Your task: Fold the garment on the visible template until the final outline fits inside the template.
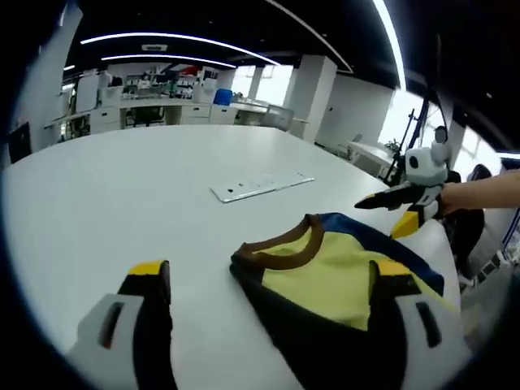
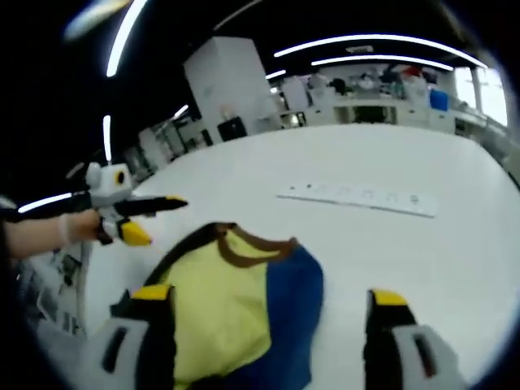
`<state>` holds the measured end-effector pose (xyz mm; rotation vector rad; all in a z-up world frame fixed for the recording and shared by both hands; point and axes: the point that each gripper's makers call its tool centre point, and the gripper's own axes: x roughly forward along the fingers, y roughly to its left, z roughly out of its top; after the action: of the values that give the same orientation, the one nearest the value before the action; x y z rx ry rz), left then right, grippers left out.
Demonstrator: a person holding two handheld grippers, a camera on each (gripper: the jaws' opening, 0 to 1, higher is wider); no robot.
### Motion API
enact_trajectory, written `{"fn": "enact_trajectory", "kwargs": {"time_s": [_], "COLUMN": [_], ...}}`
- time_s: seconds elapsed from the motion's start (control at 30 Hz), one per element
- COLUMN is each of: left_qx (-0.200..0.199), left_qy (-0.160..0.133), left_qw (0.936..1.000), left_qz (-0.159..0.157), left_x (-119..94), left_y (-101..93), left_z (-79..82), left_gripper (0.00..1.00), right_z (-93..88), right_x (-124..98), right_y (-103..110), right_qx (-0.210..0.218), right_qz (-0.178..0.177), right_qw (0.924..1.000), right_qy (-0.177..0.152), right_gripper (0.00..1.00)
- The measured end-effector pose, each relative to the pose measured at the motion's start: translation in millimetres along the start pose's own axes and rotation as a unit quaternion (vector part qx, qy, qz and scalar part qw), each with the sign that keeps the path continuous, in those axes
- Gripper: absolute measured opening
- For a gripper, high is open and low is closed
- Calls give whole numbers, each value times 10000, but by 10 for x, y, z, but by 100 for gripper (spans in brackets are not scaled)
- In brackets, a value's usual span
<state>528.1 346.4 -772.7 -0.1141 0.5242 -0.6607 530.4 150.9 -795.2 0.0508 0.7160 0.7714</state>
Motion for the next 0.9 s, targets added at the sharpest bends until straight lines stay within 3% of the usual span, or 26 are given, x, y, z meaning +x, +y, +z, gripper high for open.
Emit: {"fn": "enact_trajectory", "kwargs": {"time_s": [0.23, 0.43, 0.5, 0.7, 0.9], "left_qx": [60, 129, 115, 154, 236], "left_qy": [-29, -86, -104, -114, -124], "left_qw": [10000, 9998, 9998, 9997, 9994], "left_qz": [-69, -122, -118, -156, -211], "left_x": [-248, -466, -562, -770, -989], "left_y": [-151, -207, -271, -326, -575], "left_z": [-13, -76, -115, -198, -289], "left_gripper": [96, 94, 93, 90, 88], "right_z": [-72, -182, -179, -354, -465], "right_x": [-132, -414, -448, -709, -848], "right_y": [59, 173, 115, 218, 262], "right_qx": [-38, -73, -29, 65, 162], "right_qz": [-2, -46, -68, -98, -91], "right_qw": [10000, 9999, 9999, 9999, 9998], "right_qy": [81, 76, 85, 68, 22], "right_gripper": [96, 94, 93, 90, 88]}}
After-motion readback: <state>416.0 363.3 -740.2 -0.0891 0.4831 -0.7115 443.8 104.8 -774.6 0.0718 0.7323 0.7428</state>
